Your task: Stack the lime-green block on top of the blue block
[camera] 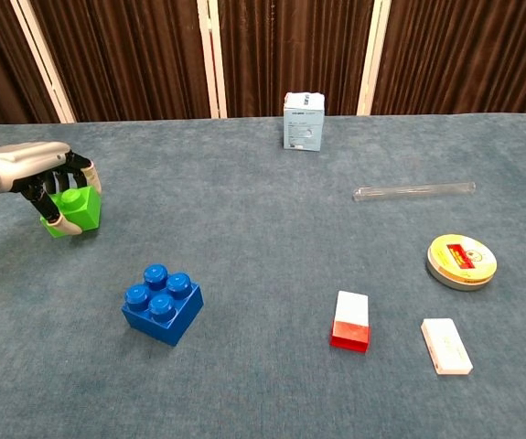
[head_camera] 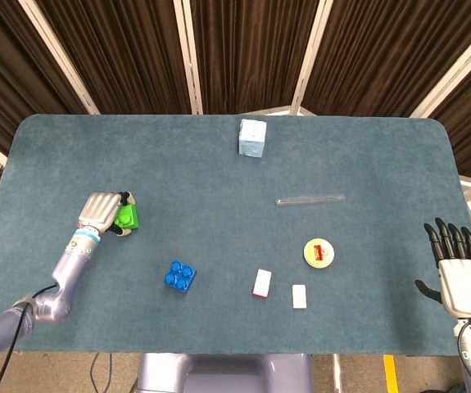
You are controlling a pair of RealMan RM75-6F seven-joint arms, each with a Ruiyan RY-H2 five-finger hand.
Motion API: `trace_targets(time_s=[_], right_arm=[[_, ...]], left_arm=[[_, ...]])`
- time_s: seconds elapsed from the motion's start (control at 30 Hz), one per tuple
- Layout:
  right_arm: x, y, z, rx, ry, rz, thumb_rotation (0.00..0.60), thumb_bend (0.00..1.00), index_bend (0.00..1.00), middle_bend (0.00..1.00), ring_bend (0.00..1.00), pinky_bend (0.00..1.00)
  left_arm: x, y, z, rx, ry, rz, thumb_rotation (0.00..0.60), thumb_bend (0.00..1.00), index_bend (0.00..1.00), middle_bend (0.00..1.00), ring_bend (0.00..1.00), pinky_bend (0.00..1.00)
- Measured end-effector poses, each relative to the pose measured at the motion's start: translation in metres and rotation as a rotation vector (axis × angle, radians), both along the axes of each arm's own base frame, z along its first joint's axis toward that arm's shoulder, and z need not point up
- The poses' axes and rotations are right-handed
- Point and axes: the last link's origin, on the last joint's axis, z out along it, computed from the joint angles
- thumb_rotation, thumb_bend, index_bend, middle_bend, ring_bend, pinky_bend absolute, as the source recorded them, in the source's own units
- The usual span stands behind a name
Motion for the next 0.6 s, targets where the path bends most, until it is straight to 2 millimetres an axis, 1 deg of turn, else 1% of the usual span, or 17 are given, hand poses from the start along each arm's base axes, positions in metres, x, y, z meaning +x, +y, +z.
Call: trace_targets(time_s=[0.1,0.27,0.37,0.47,0.5,0.6], right_arm=[[0.000,0.000,0.000,-0.001,0.002,0.000,0.600,0.00,0.01,0.00,0.00,0.00],[0.001,0.000,-0.003,0.005,0.009,-0.005,0.600,0.00,0.01,0.00,0.00,0.00],[0.002,-0.001,-0.005,0.010,0.011,-0.010,0.600,0.00,0.01,0.00,0.00,0.00],[0.001,-0.001,-0.006,0.013,0.014,-0.017,0.600,0.00,0.01,0.00,0.00,0.00],[0.001,-0.001,-0.006,0.013,0.015,-0.018,0.600,0.00,0.01,0.00,0.00,0.00],[0.001,-0.001,-0.007,0.014,0.017,-0.021,0.600,0.00,0.01,0.00,0.00,0.00]], left_arm=[[0.006,-0.004,0.004,-0.011,-0.015,-0.030,0.600,0.18,0.45,0.50,0.46,0.39],[0.027,-0.022,0.013,-0.076,-0.049,-0.145,0.600,0.18,0.48,0.52,0.46,0.39],[0.044,-0.038,0.016,-0.138,-0.059,-0.253,0.600,0.18,0.49,0.51,0.46,0.39],[0.062,-0.060,0.015,-0.225,-0.069,-0.370,0.600,0.18,0.52,0.50,0.45,0.39],[0.070,-0.070,0.014,-0.265,-0.073,-0.416,0.600,0.18,0.52,0.50,0.45,0.39],[0.087,-0.090,0.013,-0.353,-0.075,-0.505,0.600,0.19,0.52,0.50,0.45,0.39]])
